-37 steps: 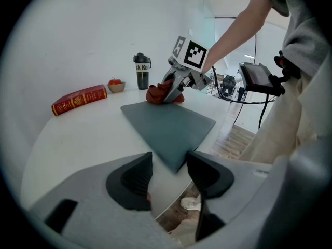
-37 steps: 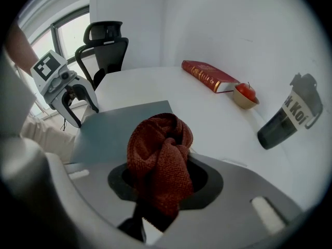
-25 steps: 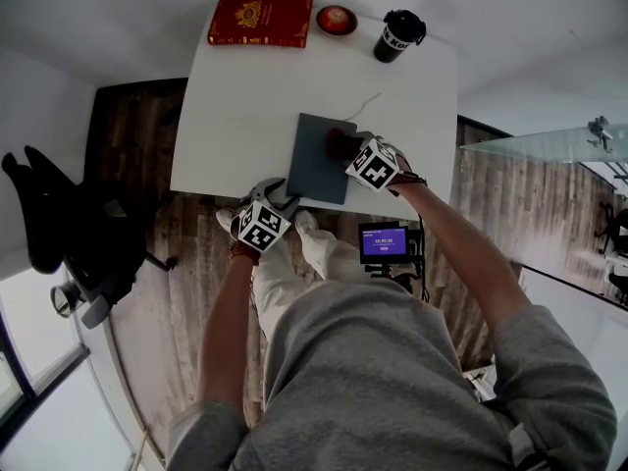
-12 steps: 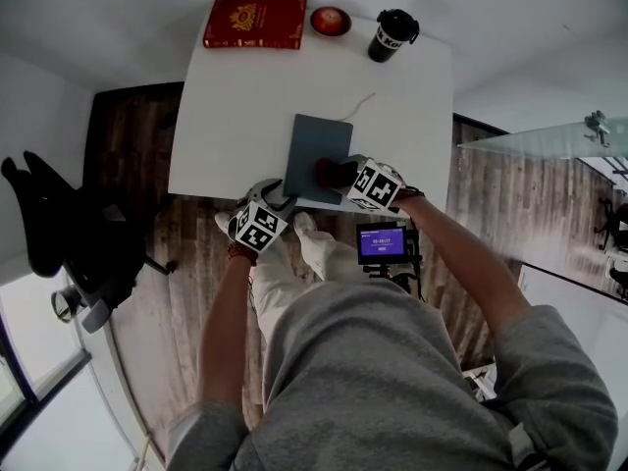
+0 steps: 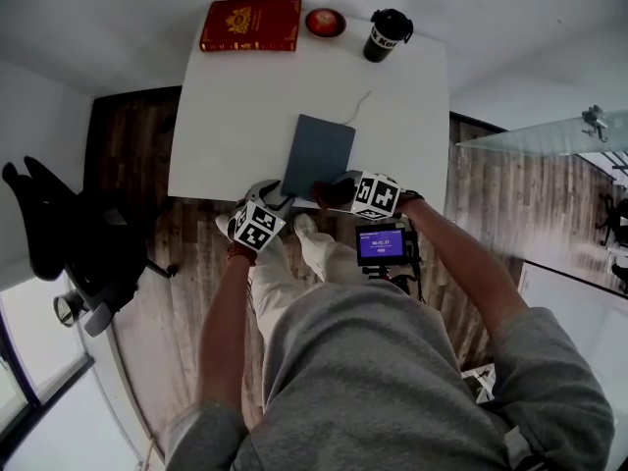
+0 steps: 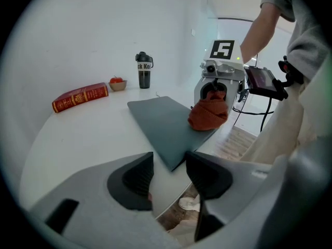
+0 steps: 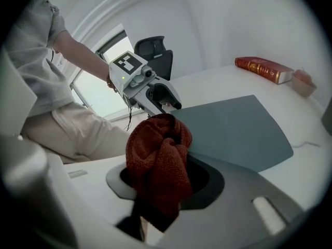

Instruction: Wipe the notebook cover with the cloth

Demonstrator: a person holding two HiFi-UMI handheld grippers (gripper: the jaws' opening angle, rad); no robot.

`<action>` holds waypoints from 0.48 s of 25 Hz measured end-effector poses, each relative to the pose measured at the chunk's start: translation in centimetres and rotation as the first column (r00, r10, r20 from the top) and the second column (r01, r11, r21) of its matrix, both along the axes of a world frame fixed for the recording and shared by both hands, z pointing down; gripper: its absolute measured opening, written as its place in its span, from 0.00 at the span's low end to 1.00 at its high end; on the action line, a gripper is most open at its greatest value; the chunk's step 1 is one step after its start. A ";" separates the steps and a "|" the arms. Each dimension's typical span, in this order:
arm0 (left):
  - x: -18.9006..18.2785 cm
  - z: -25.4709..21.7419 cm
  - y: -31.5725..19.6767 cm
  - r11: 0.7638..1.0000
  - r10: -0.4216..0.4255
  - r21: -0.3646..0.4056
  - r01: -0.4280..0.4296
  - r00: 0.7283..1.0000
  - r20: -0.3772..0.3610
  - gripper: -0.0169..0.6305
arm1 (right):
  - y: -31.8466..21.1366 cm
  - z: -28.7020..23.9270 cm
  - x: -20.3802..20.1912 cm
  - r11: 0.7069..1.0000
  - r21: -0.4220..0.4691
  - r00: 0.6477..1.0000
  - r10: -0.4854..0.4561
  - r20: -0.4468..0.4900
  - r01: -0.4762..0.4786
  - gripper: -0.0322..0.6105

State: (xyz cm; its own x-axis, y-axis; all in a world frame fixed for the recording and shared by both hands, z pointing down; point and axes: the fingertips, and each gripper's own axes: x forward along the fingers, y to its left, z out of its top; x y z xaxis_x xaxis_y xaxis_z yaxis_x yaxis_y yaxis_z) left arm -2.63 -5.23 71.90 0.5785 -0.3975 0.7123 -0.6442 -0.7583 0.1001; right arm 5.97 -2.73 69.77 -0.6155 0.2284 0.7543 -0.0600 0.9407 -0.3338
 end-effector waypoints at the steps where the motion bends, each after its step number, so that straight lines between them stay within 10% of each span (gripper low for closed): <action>1: 0.1 0.0 0.0 1.000 0.001 -0.002 -0.001 1.000 -0.001 0.33 | 0.0 0.0 0.1 1.000 0.000 1.000 0.000 -0.001 0.000 0.30; 12: -0.1 -0.5 0.1 1.000 -0.025 0.009 0.026 0.997 -0.068 0.32 | 0.2 -1.5 -0.4 0.989 -0.133 0.995 0.075 0.070 -0.066 0.32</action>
State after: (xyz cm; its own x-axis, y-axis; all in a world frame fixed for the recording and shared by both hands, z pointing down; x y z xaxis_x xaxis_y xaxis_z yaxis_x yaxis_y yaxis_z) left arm -2.73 -5.14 71.41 0.6148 -0.4198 0.6676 -0.6556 -0.7427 0.1366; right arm 5.54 -2.58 68.26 -0.6867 0.2758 0.6726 -0.0951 0.8832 -0.4592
